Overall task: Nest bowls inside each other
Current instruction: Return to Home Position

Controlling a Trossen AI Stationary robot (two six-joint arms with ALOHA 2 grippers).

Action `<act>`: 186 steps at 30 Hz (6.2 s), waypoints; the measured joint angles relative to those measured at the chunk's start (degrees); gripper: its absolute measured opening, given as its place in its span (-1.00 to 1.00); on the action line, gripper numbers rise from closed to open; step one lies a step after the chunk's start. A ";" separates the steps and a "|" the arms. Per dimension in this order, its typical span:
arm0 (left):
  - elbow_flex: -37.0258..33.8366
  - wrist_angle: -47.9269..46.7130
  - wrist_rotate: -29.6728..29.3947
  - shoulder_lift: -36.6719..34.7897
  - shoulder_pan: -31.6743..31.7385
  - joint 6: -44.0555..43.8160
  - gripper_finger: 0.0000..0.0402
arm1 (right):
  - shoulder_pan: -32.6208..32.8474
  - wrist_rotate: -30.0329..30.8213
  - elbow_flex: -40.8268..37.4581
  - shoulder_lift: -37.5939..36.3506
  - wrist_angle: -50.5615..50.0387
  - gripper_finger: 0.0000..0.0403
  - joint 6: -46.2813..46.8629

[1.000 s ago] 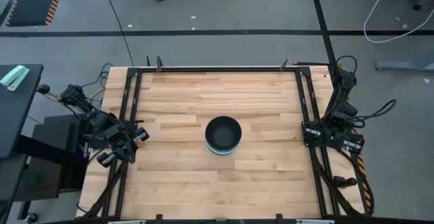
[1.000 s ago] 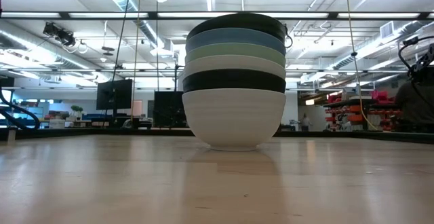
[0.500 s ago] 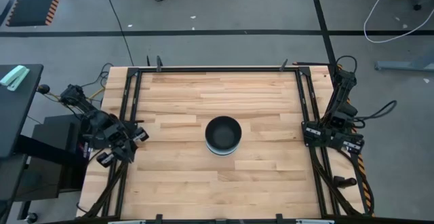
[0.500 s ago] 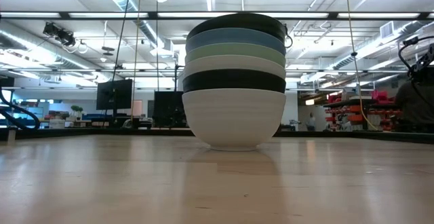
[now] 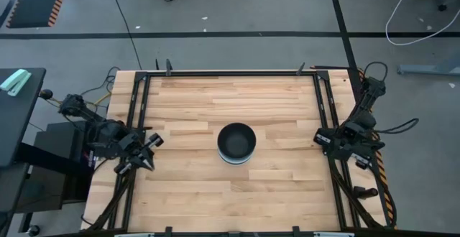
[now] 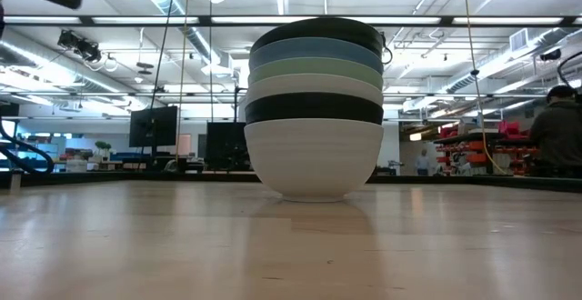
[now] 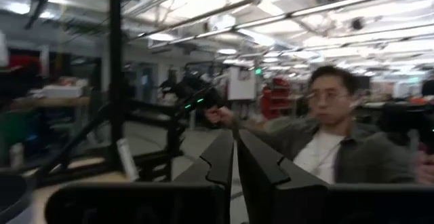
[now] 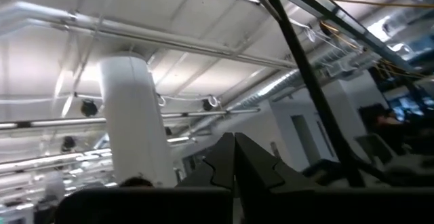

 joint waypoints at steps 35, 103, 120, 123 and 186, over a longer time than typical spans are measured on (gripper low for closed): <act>0.01 -15.67 9.96 0.02 39.67 -1.12 -0.87 | -53.47 -21.66 0.00 0.01 -29.01 -0.91 -8.82; -0.10 11.62 38.64 -0.09 52.76 -11.01 -0.87 | -59.40 -32.00 0.04 -10.14 -23.72 -0.91 -5.69; -0.12 -11.36 37.88 -0.02 60.38 -11.56 -0.83 | -62.81 -28.96 0.02 -10.12 -41.72 -0.91 -8.72; -0.12 -15.17 37.82 -0.02 61.07 -10.28 -0.85 | -62.81 -28.93 0.02 -10.11 -42.83 -0.91 -9.22; -0.14 -25.15 37.70 0.00 61.05 -5.57 -0.82 | -62.81 -28.94 0.04 -9.86 -42.76 -0.91 -9.57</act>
